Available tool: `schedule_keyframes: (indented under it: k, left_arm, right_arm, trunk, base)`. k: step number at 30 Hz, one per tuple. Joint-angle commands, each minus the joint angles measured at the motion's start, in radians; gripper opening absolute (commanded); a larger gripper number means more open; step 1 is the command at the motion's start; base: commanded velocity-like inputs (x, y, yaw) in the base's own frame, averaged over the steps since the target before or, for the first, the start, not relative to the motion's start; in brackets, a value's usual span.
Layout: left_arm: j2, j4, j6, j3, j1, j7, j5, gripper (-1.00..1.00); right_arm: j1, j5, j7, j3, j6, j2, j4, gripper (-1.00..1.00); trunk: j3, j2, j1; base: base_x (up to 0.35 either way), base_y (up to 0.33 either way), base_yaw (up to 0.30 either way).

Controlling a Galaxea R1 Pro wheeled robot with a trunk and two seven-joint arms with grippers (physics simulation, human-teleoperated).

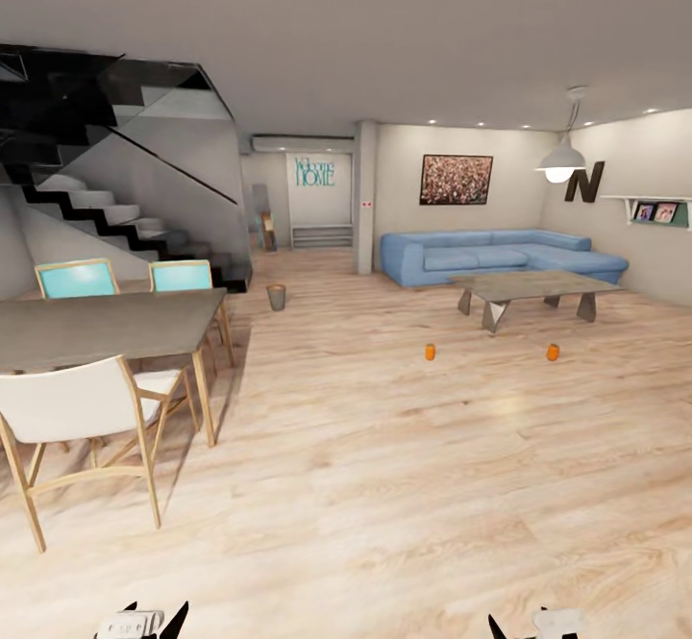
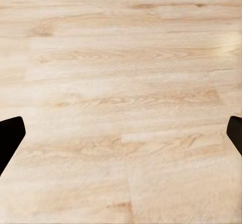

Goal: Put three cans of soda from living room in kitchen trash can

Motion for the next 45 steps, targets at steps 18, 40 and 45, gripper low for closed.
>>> schedule_keyframes:
  k: [18,40,45]
  left_arm:
    - [0.0,0.0,0.0,0.0,0.0,0.0,0.0,1.0]
    - [-0.001,0.0,0.001,0.001,0.0,0.0,0.0,1.0]
    - [-0.001,0.0,0.002,0.0,0.0,0.0,0.0,1.0]
  right_arm:
    - [0.0,0.0,0.0,0.016,0.0,0.007,0.001,1.0]
    - [0.0,0.0,0.0,0.017,0.0,0.008,0.001,1.0]
    - [0.0,0.0,0.0,0.017,0.0,0.008,0.002,1.0]
  trunk:
    - [0.014,0.0,0.0]
    - [0.032,0.0,0.0]
    - [0.032,0.0,0.0]
  base:
    - [0.29,-0.004,0.173]
    - [0.3,0.0,0.183]
    - [0.319,0.0,0.02]
